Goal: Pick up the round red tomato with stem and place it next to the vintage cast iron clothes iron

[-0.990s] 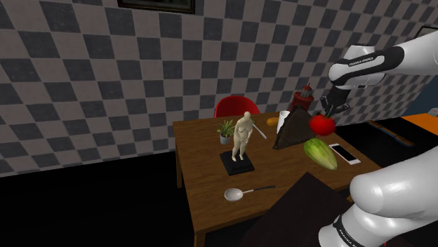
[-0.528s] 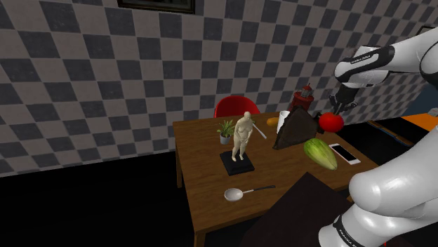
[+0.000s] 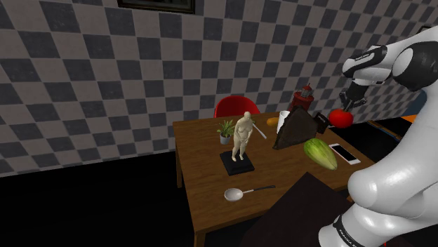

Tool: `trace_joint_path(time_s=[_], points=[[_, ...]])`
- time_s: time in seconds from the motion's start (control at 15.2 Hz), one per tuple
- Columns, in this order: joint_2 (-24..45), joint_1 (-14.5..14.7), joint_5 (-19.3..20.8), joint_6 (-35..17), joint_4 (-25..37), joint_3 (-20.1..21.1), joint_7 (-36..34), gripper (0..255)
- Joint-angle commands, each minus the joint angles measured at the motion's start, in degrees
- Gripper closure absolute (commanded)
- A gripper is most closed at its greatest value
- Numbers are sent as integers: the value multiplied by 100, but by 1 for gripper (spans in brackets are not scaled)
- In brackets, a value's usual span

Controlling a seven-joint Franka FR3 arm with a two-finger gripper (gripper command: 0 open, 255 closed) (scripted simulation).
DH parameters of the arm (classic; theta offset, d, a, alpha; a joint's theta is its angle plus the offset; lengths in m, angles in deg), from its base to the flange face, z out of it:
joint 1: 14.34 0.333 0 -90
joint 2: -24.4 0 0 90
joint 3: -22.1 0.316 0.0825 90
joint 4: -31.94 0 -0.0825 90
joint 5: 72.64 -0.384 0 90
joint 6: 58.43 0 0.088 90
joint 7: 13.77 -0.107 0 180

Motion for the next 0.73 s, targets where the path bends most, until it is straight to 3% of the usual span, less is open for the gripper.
trace_joint_path(time_s=[0.0, 0.66], points=[[394, -181, -177, 175, 570, -46, 283, 255], [691, -237, -275, -412, 271, -10, 336, 255]])
